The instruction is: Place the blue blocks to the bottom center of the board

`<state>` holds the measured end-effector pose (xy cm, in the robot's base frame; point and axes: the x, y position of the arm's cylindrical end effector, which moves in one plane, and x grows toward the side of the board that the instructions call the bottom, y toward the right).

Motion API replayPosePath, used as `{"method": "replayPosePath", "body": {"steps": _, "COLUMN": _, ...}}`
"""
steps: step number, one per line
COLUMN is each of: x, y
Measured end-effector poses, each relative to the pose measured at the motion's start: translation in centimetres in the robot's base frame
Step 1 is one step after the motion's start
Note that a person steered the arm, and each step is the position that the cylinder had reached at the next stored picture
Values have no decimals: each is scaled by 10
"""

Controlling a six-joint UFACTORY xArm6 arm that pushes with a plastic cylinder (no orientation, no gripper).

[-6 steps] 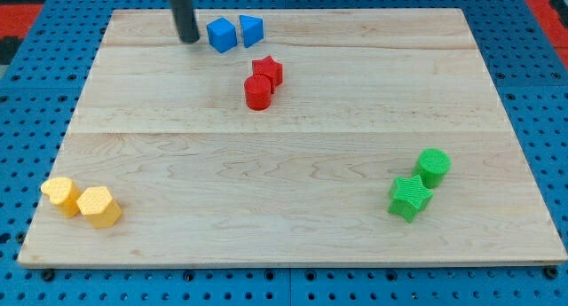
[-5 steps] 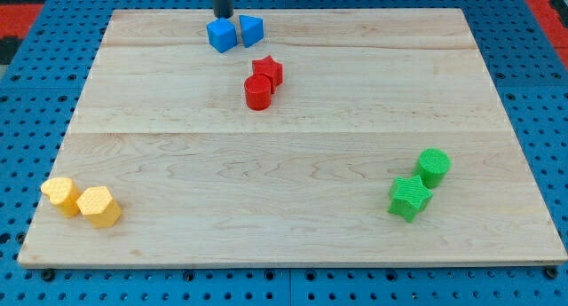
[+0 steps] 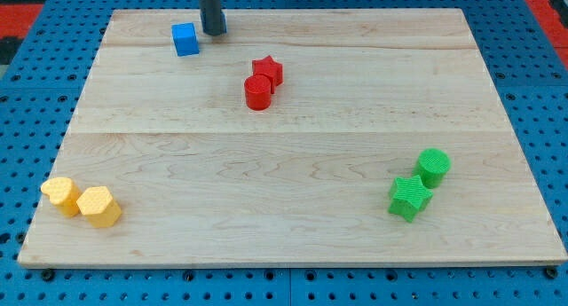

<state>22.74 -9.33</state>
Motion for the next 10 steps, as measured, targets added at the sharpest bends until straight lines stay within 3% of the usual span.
{"method": "replayPosePath", "body": {"steps": 1, "x": -11, "y": 50}}
{"method": "replayPosePath", "body": {"steps": 3, "x": -35, "y": 61}}
{"method": "replayPosePath", "body": {"steps": 6, "x": -35, "y": -52}}
{"method": "replayPosePath", "body": {"steps": 9, "x": 111, "y": -39}}
{"method": "replayPosePath", "body": {"steps": 10, "x": 177, "y": -40}}
